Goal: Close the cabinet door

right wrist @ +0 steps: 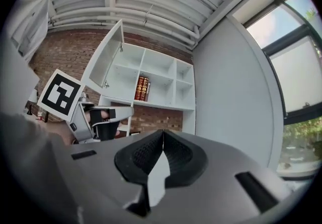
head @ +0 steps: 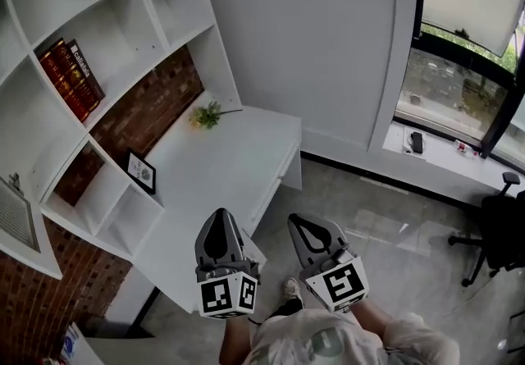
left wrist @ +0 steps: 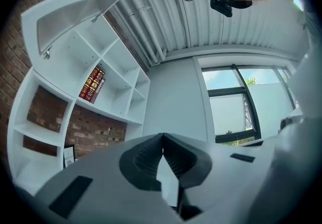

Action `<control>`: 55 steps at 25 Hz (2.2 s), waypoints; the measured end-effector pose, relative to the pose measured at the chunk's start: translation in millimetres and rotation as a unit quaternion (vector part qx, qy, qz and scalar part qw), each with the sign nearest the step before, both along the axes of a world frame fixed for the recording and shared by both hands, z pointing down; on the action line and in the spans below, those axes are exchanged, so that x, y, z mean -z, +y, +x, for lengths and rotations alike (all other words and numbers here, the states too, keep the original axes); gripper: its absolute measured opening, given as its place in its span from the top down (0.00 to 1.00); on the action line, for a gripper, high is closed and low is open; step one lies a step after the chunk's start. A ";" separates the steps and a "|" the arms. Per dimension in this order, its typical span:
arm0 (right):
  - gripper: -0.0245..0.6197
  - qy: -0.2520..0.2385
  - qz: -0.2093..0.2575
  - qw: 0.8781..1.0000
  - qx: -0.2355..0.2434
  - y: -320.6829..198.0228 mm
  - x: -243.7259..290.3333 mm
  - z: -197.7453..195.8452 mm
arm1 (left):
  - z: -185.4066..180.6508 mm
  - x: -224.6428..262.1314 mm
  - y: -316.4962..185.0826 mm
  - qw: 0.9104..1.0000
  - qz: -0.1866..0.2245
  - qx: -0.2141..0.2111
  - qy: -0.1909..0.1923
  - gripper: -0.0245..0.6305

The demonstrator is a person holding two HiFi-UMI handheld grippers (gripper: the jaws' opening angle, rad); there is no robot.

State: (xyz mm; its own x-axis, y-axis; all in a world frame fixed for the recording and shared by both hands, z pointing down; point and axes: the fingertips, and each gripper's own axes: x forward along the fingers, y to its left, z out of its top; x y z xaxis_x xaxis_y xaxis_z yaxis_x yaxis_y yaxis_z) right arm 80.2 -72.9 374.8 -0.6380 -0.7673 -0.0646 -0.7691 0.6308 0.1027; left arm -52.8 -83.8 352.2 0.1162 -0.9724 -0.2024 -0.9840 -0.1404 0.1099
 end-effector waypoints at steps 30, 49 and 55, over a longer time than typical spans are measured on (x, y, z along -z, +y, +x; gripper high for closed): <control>0.94 -0.020 0.026 0.973 0.228 -187.4 37.3 -162.2 | -131.7 27.7 -109.6 0.971 0.024 0.240 -0.003 0.94; 0.94 -0.098 0.052 0.821 0.561 -30.2 98.2 -296.3 | -234.9 154.7 161.4 0.775 0.079 0.619 -0.104 0.73; 0.94 -0.076 0.066 0.778 0.621 49.1 118.9 -335.6 | -263.2 173.5 199.8 0.759 0.042 0.645 -0.085 0.73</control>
State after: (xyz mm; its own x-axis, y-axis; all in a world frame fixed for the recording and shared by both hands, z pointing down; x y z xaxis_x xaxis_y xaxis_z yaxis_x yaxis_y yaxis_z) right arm -255.5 -23.8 256.0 -0.8593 0.4532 -0.2373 0.4142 0.8886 0.1971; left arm -316.0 116.1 178.7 -0.8887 -0.2846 -0.3594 -0.3085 0.9512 0.0097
